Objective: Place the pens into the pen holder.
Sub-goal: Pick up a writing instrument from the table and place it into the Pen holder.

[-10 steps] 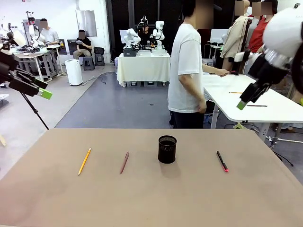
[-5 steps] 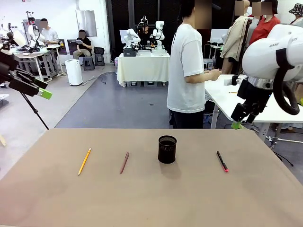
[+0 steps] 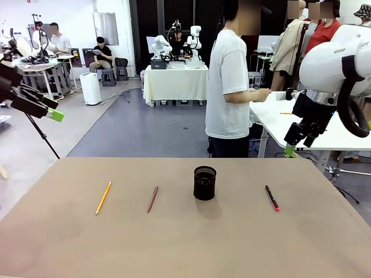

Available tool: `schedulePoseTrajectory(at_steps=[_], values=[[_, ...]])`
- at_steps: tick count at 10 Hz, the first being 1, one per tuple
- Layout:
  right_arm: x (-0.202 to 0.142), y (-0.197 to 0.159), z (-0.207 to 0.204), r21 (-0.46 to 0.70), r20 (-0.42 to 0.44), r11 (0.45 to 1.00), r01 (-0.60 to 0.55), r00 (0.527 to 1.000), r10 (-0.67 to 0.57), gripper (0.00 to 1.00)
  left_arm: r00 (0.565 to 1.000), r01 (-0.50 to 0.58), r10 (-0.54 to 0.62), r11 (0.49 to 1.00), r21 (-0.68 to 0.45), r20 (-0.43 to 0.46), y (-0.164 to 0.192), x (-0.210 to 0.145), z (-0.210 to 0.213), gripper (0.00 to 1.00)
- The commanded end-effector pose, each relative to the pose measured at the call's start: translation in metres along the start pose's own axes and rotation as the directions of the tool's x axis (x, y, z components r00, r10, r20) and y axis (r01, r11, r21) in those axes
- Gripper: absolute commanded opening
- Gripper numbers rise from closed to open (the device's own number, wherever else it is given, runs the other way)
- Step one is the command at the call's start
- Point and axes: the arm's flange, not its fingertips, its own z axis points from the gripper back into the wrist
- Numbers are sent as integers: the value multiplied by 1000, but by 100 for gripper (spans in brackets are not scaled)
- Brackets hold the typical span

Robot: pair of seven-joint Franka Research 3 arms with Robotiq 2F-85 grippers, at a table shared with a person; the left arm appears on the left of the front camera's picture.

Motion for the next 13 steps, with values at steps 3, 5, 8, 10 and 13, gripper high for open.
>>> schedulePoseTrajectory(at_steps=[3, 5, 8, 10, 13], values=[[50, -21, -54, 2, -161, 988, 152, 976, -150, 100, 1000, 15, -15, 1000, -9, 20, 1, 0, 0, 100], [67, -28, -87, -27, -226, 977, 211, 951, -211, 100, 1000, 15, -15, 1000, -9, 20, 1, 0, 0, 100], [78, -33, -125, -41, -254, 959, 280, 926, -281, 100, 1000, 15, -15, 1000, -9, 20, 1, 0, 0, 100], [71, -18, -156, -129, -230, 927, 351, 899, -372, 100, 1000, 15, -15, 1000, -9, 20, 1, 0, 0, 100], [68, 0, -189, -192, -146, 879, 437, 873, -465, 100, 1000, 15, -15, 1000, -9, 20, 1, 0, 0, 100]])
